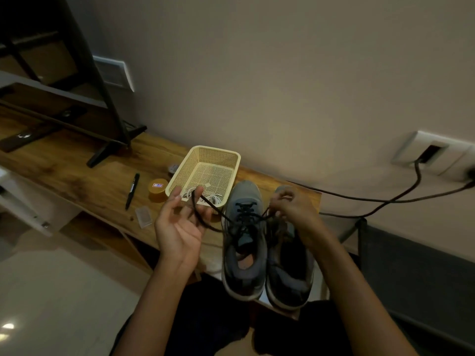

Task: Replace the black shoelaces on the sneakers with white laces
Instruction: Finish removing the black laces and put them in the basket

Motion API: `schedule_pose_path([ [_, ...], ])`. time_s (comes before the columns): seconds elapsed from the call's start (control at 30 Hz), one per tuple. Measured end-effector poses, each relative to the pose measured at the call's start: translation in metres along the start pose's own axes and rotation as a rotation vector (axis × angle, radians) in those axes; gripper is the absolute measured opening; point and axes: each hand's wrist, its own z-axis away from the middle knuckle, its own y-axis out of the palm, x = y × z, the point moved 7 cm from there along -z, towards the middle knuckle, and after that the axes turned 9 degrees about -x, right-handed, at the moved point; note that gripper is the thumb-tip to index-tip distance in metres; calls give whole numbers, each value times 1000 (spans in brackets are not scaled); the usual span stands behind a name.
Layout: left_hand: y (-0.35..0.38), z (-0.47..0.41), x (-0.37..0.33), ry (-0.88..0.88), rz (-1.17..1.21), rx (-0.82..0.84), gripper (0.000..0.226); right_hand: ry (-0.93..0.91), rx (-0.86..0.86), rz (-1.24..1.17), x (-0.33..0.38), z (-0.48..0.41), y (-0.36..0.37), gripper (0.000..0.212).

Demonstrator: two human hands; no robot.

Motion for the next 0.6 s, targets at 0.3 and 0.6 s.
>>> schedule_pose_path([
  [0.3,-12,-7,-16,312,-618,-82,25,564,69,-1099,0,7,-4,28],
  [0.6,-28,-23,-40,713,-1351,-231,40,59,-240,-1108,17,-3,-95,17],
])
